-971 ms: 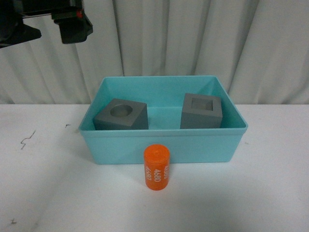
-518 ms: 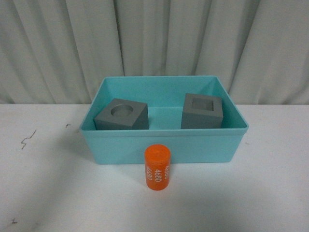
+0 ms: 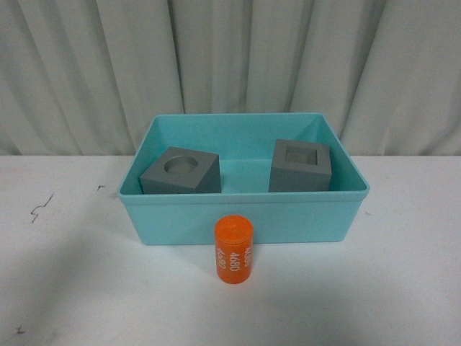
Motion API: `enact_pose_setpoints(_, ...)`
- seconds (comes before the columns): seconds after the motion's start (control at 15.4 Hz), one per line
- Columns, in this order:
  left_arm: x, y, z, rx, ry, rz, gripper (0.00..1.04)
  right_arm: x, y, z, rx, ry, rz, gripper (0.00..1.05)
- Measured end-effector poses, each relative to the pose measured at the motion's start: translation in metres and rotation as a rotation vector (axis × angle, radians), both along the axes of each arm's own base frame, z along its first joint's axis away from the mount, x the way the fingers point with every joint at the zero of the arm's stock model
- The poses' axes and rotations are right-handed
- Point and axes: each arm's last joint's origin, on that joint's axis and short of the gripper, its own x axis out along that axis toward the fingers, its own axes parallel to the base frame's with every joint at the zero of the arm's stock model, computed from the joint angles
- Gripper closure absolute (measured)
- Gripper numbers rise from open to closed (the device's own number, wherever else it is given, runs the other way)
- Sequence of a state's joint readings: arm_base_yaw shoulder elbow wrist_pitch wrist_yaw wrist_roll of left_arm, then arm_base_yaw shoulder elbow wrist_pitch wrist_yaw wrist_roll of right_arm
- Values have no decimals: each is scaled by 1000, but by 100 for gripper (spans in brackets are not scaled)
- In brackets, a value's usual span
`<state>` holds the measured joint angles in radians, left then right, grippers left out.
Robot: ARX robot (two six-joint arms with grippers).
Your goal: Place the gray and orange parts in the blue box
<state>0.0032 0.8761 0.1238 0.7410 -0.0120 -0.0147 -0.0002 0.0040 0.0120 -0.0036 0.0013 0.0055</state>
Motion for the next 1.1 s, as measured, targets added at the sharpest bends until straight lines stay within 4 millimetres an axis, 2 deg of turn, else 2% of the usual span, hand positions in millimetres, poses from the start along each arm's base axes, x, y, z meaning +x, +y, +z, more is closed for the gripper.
enact_pose_setpoints(0.32,-24,-1,-10,0,-36,-16,103,0,0,0,0,0,1,6)
enact_pose_setpoints(0.45,-30,-1,-19,0,17,-15,103,0,0,0,0,0,1,6)
enact_pose_setpoints(0.58,-36,-1,-13,1,-21,-15,103,0,0,0,0,0,1,6)
enact_pose_setpoints(1.1,-53,-1,-11,0,-26,-15,103,0,0,0,0,0,1,6)
